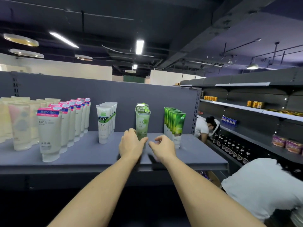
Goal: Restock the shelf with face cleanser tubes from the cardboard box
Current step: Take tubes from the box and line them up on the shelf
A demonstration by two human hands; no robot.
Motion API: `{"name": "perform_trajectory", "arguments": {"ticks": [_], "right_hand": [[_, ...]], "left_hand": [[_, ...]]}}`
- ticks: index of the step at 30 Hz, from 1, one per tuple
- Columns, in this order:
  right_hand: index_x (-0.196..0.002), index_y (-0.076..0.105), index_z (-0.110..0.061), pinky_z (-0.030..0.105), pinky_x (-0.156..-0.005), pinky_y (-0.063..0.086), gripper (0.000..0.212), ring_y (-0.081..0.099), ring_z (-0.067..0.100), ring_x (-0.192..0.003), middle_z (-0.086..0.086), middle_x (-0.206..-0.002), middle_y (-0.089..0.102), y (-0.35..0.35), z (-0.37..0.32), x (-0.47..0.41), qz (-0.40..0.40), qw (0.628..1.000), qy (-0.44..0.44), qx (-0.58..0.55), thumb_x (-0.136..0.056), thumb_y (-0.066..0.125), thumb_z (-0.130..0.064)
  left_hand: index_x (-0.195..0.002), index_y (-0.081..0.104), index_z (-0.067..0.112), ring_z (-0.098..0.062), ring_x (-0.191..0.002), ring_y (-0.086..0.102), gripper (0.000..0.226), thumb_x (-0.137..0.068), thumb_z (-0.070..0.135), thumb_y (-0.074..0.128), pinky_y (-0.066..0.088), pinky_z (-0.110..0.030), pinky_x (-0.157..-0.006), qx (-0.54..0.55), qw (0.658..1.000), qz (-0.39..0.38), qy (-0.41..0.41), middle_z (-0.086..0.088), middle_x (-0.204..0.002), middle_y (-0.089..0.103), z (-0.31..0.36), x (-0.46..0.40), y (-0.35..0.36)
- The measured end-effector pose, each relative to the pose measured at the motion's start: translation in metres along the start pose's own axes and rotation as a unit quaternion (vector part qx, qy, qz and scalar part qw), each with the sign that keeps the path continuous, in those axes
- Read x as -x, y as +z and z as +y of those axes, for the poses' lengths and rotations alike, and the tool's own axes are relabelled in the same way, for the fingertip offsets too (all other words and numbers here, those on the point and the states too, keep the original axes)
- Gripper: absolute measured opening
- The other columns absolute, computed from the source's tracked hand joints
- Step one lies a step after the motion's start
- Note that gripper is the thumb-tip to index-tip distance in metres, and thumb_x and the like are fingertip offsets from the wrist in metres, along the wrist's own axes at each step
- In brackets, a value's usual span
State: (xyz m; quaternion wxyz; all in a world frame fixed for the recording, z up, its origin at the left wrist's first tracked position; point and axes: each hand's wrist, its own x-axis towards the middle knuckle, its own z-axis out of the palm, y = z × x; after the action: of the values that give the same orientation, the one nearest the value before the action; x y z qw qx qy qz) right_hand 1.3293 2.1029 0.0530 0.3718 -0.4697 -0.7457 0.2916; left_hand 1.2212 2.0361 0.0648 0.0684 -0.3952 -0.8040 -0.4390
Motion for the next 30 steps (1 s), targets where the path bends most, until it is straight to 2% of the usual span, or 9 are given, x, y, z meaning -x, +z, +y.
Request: {"name": "perform_trajectory", "arguments": {"ticks": [3, 6, 9, 12, 16, 19, 23, 28, 30], "right_hand": [[-0.1, 0.057, -0.023, 0.031, -0.081, 0.046, 0.03, 0.061, 0.02, -0.098, -0.002, -0.106, 0.065, -0.008, -0.004, 0.014, -0.001, 1.0, -0.022, -0.011, -0.085, 0.068, -0.046], [-0.084, 0.057, -0.022, 0.033, -0.077, 0.048, 0.026, 0.065, 0.023, -0.091, 0.0, -0.091, 0.069, -0.01, -0.006, 0.039, 0.014, 0.997, -0.06, -0.043, -0.087, 0.066, -0.046], [-0.08, 0.055, -0.024, 0.035, -0.068, 0.052, 0.024, 0.067, 0.021, -0.078, -0.005, -0.082, 0.066, -0.008, 0.002, 0.075, 0.019, 0.992, -0.093, -0.079, -0.09, 0.062, -0.044], [-0.078, 0.052, -0.027, 0.039, -0.068, 0.056, 0.024, 0.069, 0.021, -0.073, -0.008, -0.078, 0.065, 0.002, 0.023, 0.113, -0.001, 0.991, -0.073, -0.108, -0.087, 0.061, -0.048], [-0.086, 0.056, -0.031, 0.042, -0.073, 0.058, 0.024, 0.07, 0.016, -0.075, -0.009, -0.081, 0.066, 0.028, 0.064, 0.154, -0.043, 0.993, -0.009, -0.107, -0.081, 0.063, -0.054], [-0.104, 0.058, -0.026, 0.036, -0.077, 0.055, 0.033, 0.066, 0.013, -0.084, -0.01, -0.086, 0.066, 0.05, 0.1, 0.185, -0.091, 0.992, 0.041, -0.071, -0.085, 0.063, -0.052], [-0.122, 0.053, -0.019, 0.03, -0.074, 0.046, 0.046, 0.061, 0.013, -0.086, -0.01, -0.087, 0.061, 0.083, 0.143, 0.226, -0.147, 0.982, 0.111, -0.045, -0.089, 0.064, -0.049], [-0.129, 0.05, -0.017, 0.031, -0.077, 0.044, 0.052, 0.06, 0.017, -0.091, -0.006, -0.094, 0.063, 0.123, 0.19, 0.266, -0.196, 0.959, 0.2, -0.029, -0.088, 0.064, -0.046], [-0.13, 0.05, -0.017, 0.031, -0.077, 0.042, 0.052, 0.059, 0.017, -0.093, -0.005, -0.099, 0.064, 0.14, 0.208, 0.281, -0.207, 0.949, 0.235, -0.03, -0.088, 0.064, -0.045]], "left_hand": [[-0.092, 0.064, 0.018, -0.025, -0.094, 0.063, 0.041, -0.087, 0.058, 0.058, 0.046, -0.033, -0.07, -0.038, 0.999, 0.015, 0.021, -0.003, -0.097, 0.068, 0.002, 0.017, -0.014], [-0.068, 0.059, 0.014, -0.029, -0.084, 0.065, 0.055, -0.089, 0.063, 0.044, 0.039, -0.031, -0.06, -0.063, 0.998, 0.024, 0.017, -0.007, -0.08, 0.07, 0.008, 0.047, -0.028], [-0.062, 0.053, 0.012, -0.027, -0.075, 0.062, 0.059, -0.091, 0.061, 0.039, 0.036, -0.03, -0.06, -0.057, 0.998, 0.018, -0.012, -0.003, -0.071, 0.066, 0.003, 0.083, -0.036], [-0.056, 0.053, 0.015, -0.023, -0.066, 0.06, 0.057, -0.09, 0.059, 0.039, 0.038, -0.03, -0.059, -0.046, 0.998, -0.003, -0.048, 0.002, -0.062, 0.062, -0.018, 0.121, -0.033], [-0.064, 0.064, 0.017, -0.018, -0.066, 0.065, 0.053, -0.086, 0.06, 0.041, 0.052, -0.03, -0.068, -0.046, 0.992, -0.069, -0.099, 0.006, -0.064, 0.068, -0.06, 0.168, -0.021], [-0.07, 0.064, 0.019, -0.019, -0.067, 0.065, 0.047, -0.088, 0.057, 0.044, 0.05, -0.028, -0.066, -0.064, 0.982, -0.123, -0.124, 0.005, -0.068, 0.067, -0.095, 0.199, -0.011], [-0.078, 0.065, 0.021, -0.019, -0.072, 0.065, 0.04, -0.09, 0.055, 0.047, 0.05, -0.03, -0.066, -0.095, 0.966, -0.194, -0.139, 0.005, -0.076, 0.067, -0.146, 0.241, 0.007], [-0.084, 0.061, 0.022, -0.02, -0.08, 0.063, 0.029, -0.088, 0.05, 0.052, 0.048, -0.03, -0.068, -0.111, 0.935, -0.283, -0.185, 0.004, -0.09, 0.068, -0.205, 0.289, 0.034], [-0.096, 0.062, 0.023, -0.02, -0.087, 0.064, 0.03, -0.088, 0.05, 0.052, 0.049, -0.031, -0.073, -0.121, 0.921, -0.309, -0.203, 0.004, -0.098, 0.067, -0.226, 0.305, 0.045]]}}
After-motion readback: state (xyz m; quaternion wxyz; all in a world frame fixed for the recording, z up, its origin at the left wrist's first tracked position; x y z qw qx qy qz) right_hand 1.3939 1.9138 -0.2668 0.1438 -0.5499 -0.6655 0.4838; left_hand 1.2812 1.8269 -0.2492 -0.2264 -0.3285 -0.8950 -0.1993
